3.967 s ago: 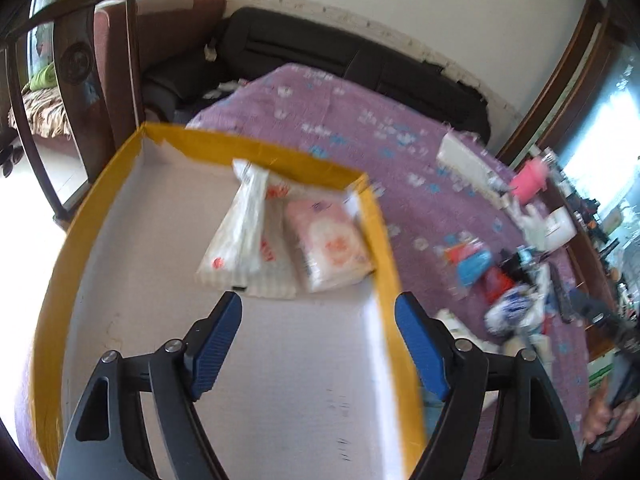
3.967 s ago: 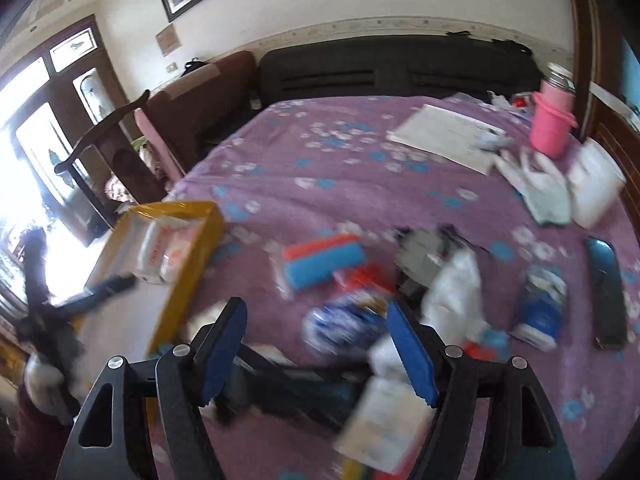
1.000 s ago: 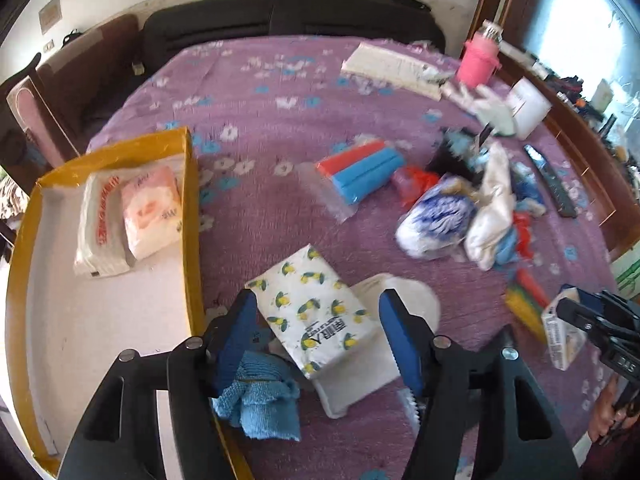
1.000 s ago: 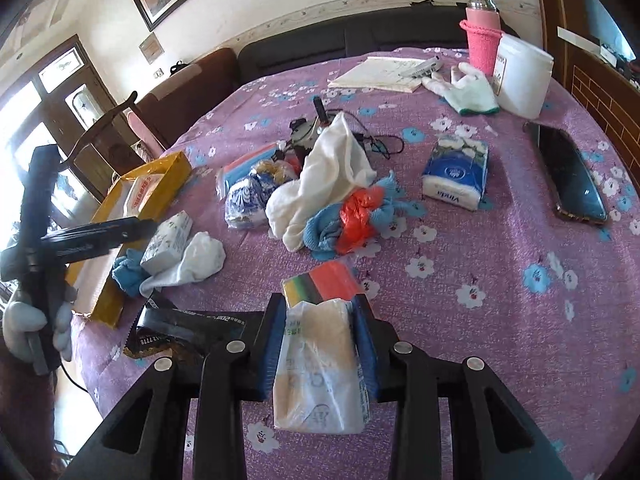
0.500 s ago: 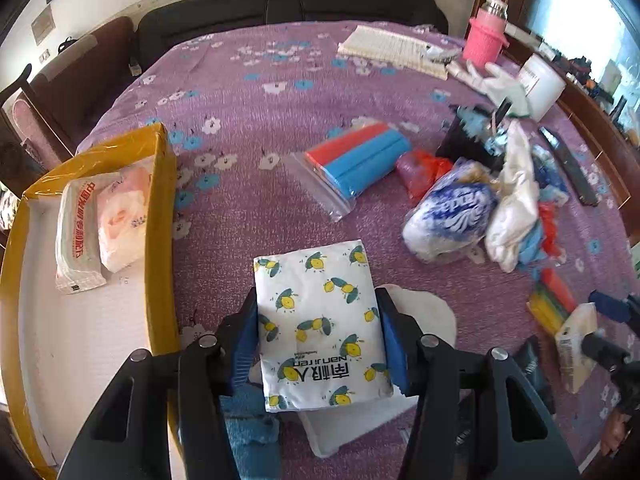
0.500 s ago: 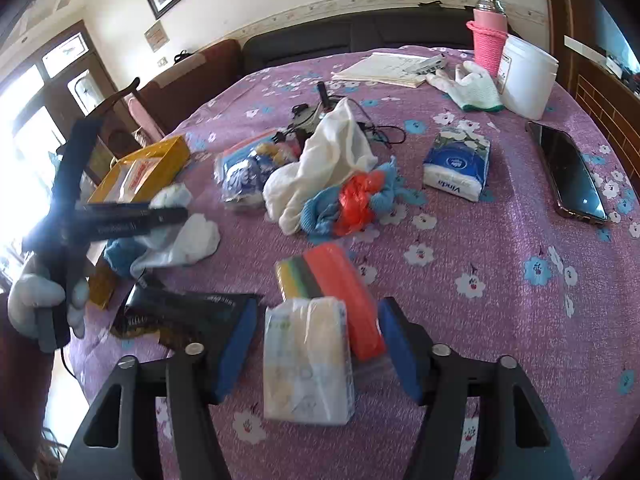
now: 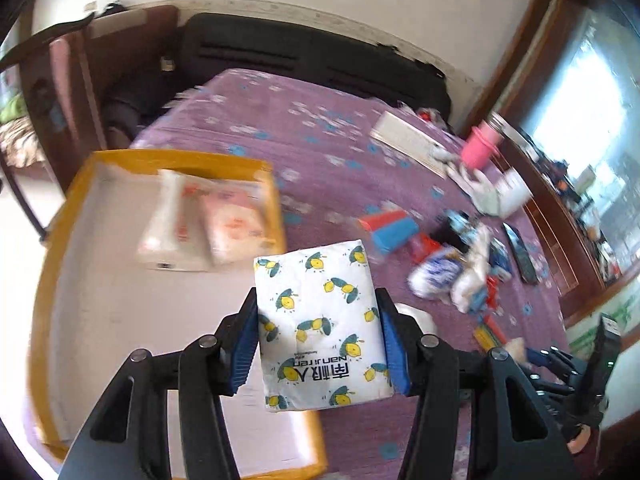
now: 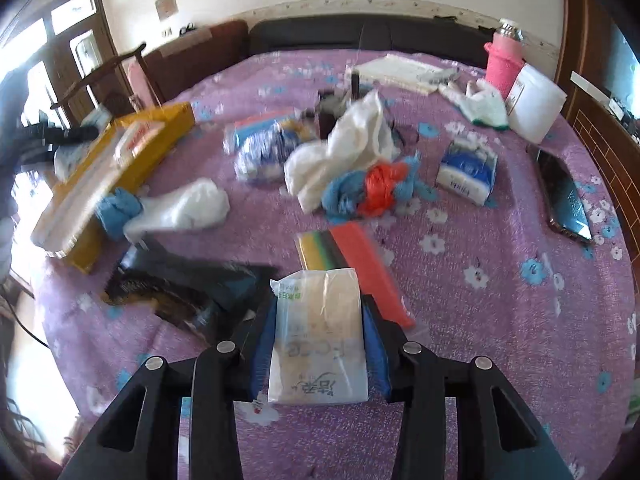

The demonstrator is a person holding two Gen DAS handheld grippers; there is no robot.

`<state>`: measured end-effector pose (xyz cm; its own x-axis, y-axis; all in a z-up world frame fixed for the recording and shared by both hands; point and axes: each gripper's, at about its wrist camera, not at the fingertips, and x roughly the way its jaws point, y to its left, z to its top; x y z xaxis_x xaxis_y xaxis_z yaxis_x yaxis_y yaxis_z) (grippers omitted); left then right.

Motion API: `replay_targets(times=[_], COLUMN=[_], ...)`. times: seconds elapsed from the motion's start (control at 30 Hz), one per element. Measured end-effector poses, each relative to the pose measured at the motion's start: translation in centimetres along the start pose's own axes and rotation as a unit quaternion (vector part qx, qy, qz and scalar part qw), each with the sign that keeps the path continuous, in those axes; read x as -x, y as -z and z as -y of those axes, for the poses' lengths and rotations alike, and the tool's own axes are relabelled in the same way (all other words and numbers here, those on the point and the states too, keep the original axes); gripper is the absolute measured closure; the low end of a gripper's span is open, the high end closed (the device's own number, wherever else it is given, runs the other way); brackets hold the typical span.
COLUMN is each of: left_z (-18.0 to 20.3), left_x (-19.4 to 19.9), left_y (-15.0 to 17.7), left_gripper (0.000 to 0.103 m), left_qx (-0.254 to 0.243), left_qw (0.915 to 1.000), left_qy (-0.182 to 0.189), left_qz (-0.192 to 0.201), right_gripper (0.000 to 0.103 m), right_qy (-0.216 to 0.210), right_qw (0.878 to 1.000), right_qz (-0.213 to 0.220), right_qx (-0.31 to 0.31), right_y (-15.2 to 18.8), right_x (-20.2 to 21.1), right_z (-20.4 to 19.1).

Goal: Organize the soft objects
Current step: 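Carry both packs into the yellow tray and release them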

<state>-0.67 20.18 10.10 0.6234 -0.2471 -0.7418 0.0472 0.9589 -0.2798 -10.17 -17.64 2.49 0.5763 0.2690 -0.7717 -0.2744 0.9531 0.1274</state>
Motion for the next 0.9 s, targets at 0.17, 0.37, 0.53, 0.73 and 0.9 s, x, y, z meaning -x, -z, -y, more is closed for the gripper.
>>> replay_targets(times=[0.17, 0.37, 0.53, 0.73, 0.9], left_z=[-7.5, -12.6, -14.8, -17.6, -17.6], left_x=[1.3, -1.5, -5.4, -8.9, -8.8], left_y=[-1.5, -3.1, -5.3, -6.9, -6.7], left_gripper=[0.050, 0.049, 0.049, 0.046, 0.040], left_qx=[0.060, 0.101, 0.117, 0.165, 0.176], left_qw=[0.9970, 0.9925, 0.9897, 0.9845, 0.9839], left_qy=[-0.049, -0.067, -0.075, -0.053, -0.021], left_qz=[0.004, -0.019, -0.033, -0.031, -0.025], right_gripper=[0.059, 0.058, 0.058, 0.058, 0.058], right_qy=[-0.019, -0.102, -0.136, -0.177, -0.191], right_qw=[0.999, 0.993, 0.988, 0.981, 0.976], right_qz=[0.046, 0.045, 0.019, -0.023, -0.052], right_qx=[0.010, 0.040, 0.074, 0.081, 0.089], right_y=[-2.9, -7.5, -10.7, -13.3, -14.8], right_x=[3.0, 2.3, -2.1, -8.1, -11.8], right_z=[-2.2, -8.4, -15.2, -20.8, -24.3])
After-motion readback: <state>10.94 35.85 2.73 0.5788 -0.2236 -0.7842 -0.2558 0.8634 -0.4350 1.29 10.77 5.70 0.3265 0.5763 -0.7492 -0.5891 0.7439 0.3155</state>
